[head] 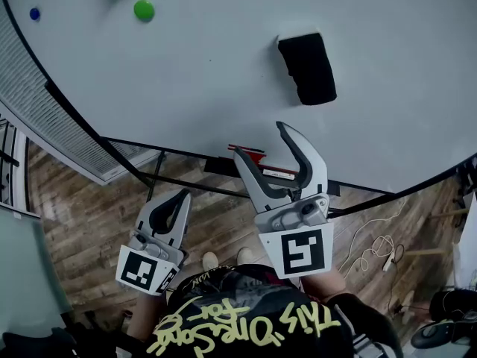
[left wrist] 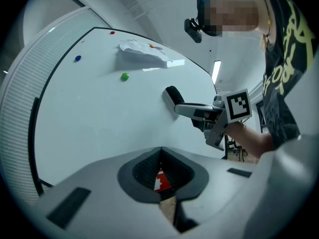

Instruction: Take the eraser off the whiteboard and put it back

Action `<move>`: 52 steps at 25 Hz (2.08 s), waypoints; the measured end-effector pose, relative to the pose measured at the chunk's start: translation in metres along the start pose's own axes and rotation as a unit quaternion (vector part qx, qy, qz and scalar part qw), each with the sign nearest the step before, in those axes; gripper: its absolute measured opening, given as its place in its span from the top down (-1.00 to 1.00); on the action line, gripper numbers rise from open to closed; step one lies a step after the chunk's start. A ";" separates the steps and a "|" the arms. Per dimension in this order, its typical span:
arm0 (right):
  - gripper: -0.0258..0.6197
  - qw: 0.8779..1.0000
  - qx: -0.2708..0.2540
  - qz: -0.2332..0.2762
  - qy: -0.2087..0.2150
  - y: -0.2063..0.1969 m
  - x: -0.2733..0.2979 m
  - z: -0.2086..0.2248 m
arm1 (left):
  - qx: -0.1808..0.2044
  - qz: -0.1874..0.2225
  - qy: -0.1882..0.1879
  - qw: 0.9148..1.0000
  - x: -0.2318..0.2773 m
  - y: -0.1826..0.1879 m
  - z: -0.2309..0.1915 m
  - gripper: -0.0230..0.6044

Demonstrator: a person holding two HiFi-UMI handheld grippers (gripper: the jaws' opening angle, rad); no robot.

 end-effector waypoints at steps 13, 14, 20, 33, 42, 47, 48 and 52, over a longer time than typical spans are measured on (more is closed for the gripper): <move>0.41 0.998 0.038 -0.007 0.052 -0.018 -0.011 -0.016 | 0.004 -0.003 -0.009 1.000 0.007 -0.001 0.005 0.90; 0.43 0.998 0.040 -0.009 0.054 -0.021 -0.012 -0.016 | 0.004 -0.003 -0.009 1.000 0.008 -0.001 0.006 0.91; 0.53 0.996 0.052 -0.019 0.069 -0.029 -0.015 -0.025 | 0.004 0.000 -0.008 1.000 0.009 0.001 0.005 0.91; 0.75 0.991 0.078 -0.019 0.103 -0.036 -0.015 -0.036 | 0.011 0.001 -0.005 1.000 0.011 0.006 0.002 0.91; 0.80 0.989 0.088 -0.019 0.120 -0.042 -0.017 -0.042 | 0.013 0.001 -0.003 1.000 0.014 0.006 0.002 0.91; 0.84 0.987 0.097 -0.020 0.130 -0.044 -0.016 -0.043 | 0.015 0.003 -0.001 1.000 0.016 0.009 0.000 0.90; 0.84 0.986 0.098 -0.020 0.131 -0.044 -0.016 -0.044 | 0.015 0.003 0.000 1.000 0.015 0.009 0.000 0.90; 0.85 0.985 0.104 -0.022 0.133 -0.046 -0.018 -0.047 | 0.012 0.003 0.003 1.000 0.012 0.008 -0.001 0.91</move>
Point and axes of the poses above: the fingertips, and each gripper's own axes: x forward along the fingers, z to its right, y out of its top, the point moved 2 cm from there along -x, backward along the fingers, and after that the axes turned 9 degrees about -y, right-handed, at the moved point
